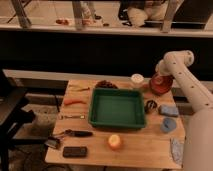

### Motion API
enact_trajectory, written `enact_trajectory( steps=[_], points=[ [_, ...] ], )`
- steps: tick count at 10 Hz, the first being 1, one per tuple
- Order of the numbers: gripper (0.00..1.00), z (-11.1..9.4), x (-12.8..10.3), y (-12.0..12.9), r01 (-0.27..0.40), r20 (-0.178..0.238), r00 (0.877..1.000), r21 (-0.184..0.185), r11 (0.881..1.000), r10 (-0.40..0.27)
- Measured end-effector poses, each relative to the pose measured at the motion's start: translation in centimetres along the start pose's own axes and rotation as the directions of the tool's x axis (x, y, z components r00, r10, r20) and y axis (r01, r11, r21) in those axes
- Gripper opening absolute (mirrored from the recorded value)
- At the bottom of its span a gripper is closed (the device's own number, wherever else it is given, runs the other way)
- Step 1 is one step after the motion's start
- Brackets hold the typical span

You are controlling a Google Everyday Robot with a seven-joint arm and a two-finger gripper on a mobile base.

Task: Stack bowls on top of each other

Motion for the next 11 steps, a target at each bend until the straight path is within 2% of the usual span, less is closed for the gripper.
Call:
enact_trajectory(
  steps=[3,4,11],
  points=[
    [0.00,0.17,-0.44,-0.18,0.000,0.003,1.000,0.002,1.000,0.000],
    [0.04,0.20,-0.56,-0.24,0.002,0.005,1.000,0.003,1.000,-0.002],
    [0.74,0.70,-0.74,-0.40,0.005,-0.026,1.000,-0.008,1.000,-0.005]
  ],
)
